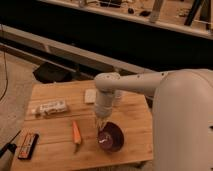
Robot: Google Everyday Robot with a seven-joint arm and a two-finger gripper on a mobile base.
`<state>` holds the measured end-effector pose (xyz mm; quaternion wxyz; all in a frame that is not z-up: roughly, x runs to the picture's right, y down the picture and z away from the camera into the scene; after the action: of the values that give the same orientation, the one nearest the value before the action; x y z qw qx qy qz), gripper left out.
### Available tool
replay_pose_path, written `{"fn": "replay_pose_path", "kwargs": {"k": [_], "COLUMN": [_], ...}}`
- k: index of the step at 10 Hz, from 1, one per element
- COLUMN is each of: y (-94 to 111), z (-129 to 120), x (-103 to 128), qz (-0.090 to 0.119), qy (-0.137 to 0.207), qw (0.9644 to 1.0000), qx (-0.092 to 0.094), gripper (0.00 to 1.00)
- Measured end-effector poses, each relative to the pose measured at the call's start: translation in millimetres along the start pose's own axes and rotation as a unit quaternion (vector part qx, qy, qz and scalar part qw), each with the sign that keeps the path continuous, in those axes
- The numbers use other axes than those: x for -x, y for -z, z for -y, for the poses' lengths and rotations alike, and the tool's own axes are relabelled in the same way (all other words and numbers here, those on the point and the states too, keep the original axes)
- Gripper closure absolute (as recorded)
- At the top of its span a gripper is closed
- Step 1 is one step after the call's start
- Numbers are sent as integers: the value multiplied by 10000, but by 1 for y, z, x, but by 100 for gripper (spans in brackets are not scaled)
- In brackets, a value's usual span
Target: Drag the ceramic bowl in a circle
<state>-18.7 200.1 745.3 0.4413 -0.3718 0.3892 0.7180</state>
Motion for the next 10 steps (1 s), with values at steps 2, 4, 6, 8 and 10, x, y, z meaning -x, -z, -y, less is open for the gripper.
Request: {"fn": "replay_pose_path", "kwargs": {"k": [2, 4, 6, 8, 10], "y": [19, 38, 47, 46, 42], "z": [23, 36, 32, 10, -18], "x": [21, 43, 62, 85, 104], "qz": [207, 424, 628, 799, 883], "qy": [-272, -332, -99, 344, 733], "qw": [9994, 9985, 9978, 9957, 9928], "qx": [-31, -88, -195, -310, -358], "gripper": [82, 82, 82, 82, 82]}}
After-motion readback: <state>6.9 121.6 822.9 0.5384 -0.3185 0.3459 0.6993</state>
